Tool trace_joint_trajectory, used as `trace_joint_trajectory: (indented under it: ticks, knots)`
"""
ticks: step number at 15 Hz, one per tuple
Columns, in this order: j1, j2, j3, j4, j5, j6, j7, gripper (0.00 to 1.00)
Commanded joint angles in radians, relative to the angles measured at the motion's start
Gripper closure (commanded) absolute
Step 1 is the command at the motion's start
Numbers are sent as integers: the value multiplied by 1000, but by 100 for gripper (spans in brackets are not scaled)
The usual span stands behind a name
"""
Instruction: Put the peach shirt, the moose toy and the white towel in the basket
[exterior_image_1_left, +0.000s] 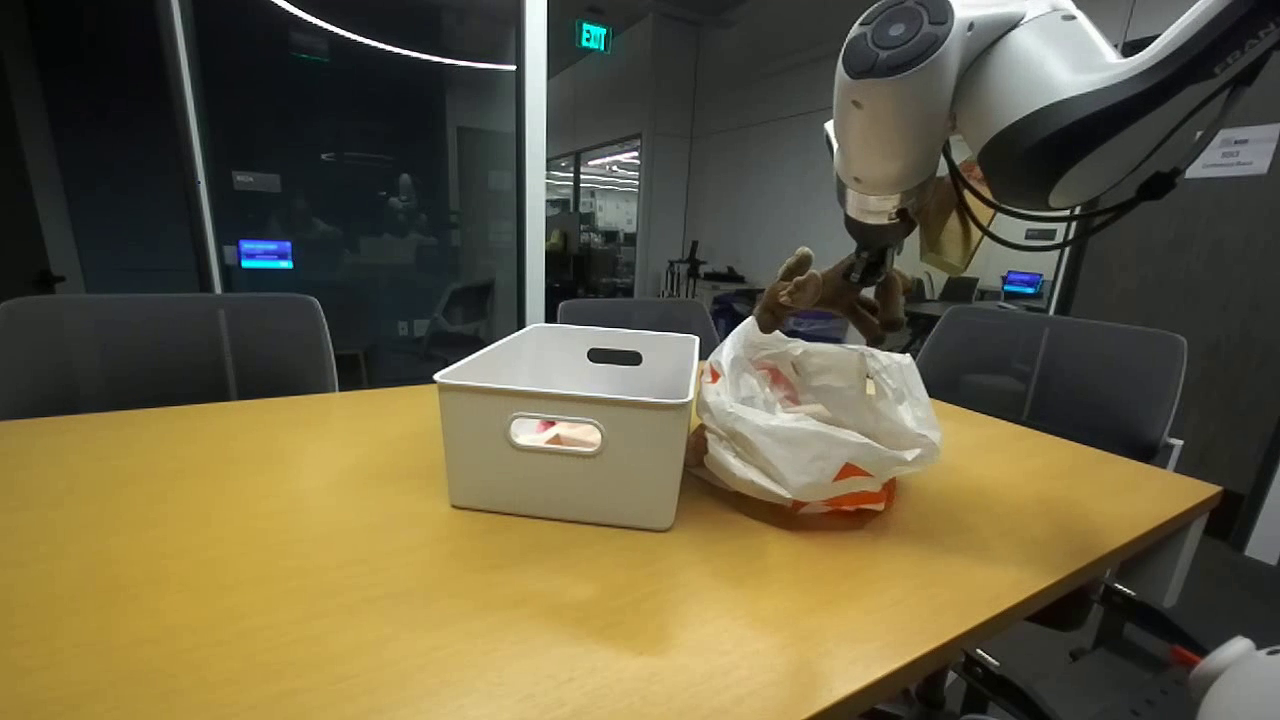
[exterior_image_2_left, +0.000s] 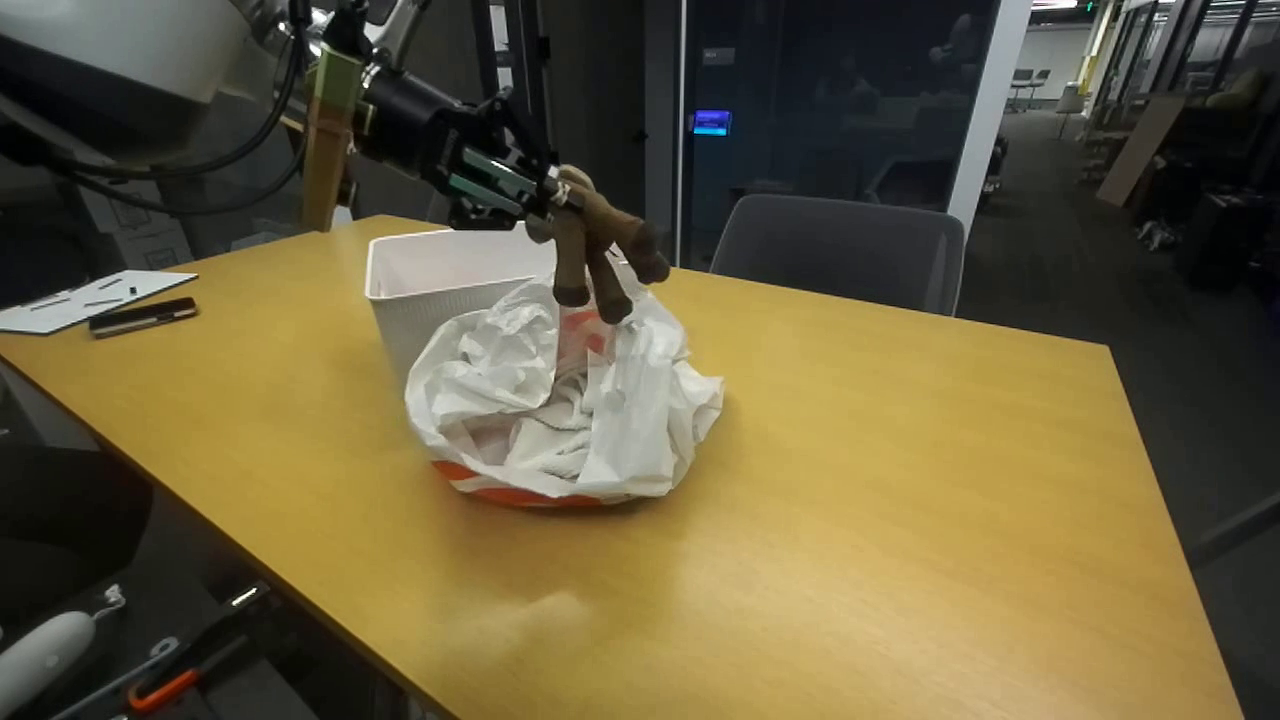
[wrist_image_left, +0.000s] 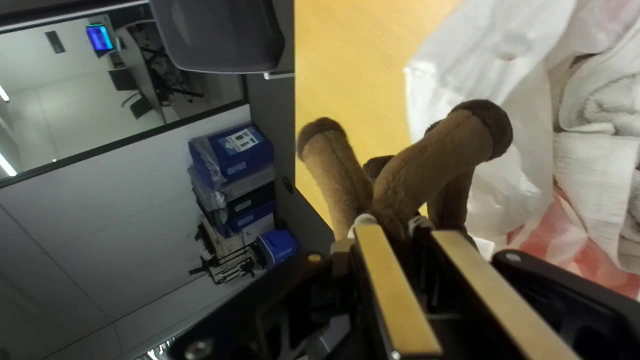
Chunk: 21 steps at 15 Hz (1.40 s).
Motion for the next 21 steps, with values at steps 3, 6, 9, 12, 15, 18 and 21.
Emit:
trace_joint_trajectory:
  ticks: [3, 6, 9, 12, 15, 18, 21]
  knots:
    - [68, -30, -20, 23, -110, -73, 47, 83]
    - [103, -25, -27, 65, -133, -24, 162, 83]
    - [141, 25, -34, 123, -102, 73, 244, 84]
    - [159, 110, -24, 163, -139, 212, 357, 84]
    - [167, 206, -16, 203, -186, 358, 487, 83]
    - [168, 303, 4, 265, -284, 440, 627, 82]
    - [166, 375, 8, 314, -335, 473, 684, 82]
